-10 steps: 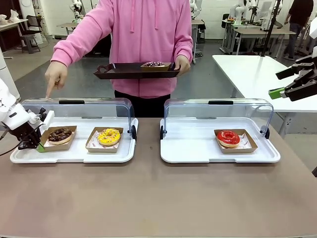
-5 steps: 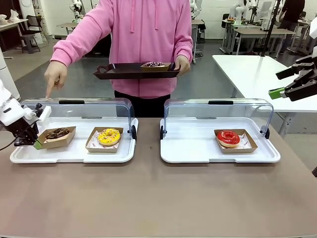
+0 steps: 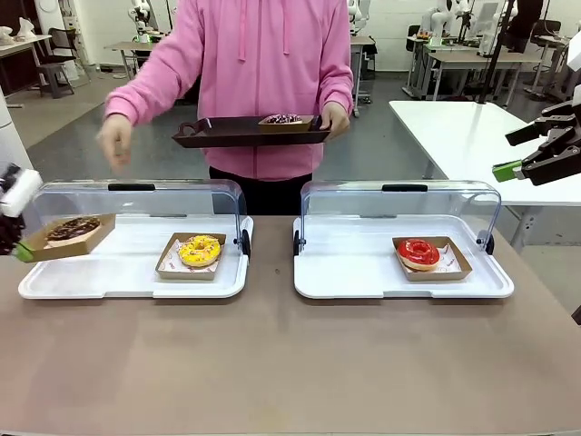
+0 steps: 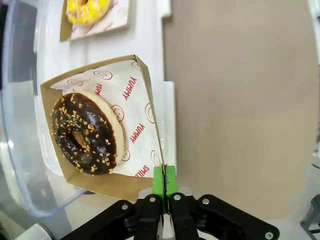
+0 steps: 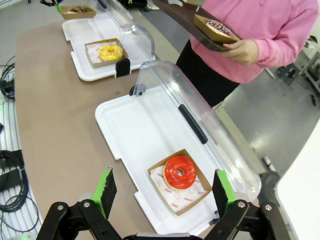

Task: Provide the desired donut to the person.
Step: Pick up and lift the Paper togo box containing the Donut pointed at by the person, then place the picked Paper togo box onto the Handle tray extended by the person.

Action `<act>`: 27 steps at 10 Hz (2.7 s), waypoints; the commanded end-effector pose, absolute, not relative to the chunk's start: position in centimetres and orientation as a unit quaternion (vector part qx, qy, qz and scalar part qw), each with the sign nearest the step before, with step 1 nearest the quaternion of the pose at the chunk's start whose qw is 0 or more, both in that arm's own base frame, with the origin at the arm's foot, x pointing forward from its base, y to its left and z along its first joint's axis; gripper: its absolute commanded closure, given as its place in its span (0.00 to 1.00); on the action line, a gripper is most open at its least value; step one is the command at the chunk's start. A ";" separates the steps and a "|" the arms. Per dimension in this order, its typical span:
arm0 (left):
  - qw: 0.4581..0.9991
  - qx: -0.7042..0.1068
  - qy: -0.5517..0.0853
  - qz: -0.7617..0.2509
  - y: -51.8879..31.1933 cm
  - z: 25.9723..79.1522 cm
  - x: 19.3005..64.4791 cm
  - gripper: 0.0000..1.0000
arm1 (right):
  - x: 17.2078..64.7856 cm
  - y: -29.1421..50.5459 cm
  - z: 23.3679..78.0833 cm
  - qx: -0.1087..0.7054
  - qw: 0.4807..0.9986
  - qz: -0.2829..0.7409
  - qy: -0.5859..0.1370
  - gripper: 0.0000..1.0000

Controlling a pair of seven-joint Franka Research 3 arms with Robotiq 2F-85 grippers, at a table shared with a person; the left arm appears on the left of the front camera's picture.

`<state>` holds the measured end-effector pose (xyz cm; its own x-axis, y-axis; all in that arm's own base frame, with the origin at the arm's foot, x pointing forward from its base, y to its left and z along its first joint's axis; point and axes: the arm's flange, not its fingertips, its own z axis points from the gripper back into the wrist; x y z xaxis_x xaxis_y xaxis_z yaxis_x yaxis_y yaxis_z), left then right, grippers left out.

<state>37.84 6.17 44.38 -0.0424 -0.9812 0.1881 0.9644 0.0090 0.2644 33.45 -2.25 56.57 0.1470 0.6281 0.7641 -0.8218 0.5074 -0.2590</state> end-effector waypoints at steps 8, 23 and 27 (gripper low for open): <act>0.611 0.090 -0.234 -0.751 5.8 60.3 25.9 1.00 | 33.4 -2.3 56.4 0.113 0.750 0.485 -0.435 0.00; 0.611 0.077 -0.240 -0.750 5.8 61.1 25.3 1.00 | 33.4 -2.3 56.4 0.113 0.750 0.485 -0.435 0.00; 0.611 0.077 -0.240 -0.750 5.8 61.1 25.3 1.00 | 33.4 -2.3 56.4 0.113 0.750 0.485 -0.435 0.00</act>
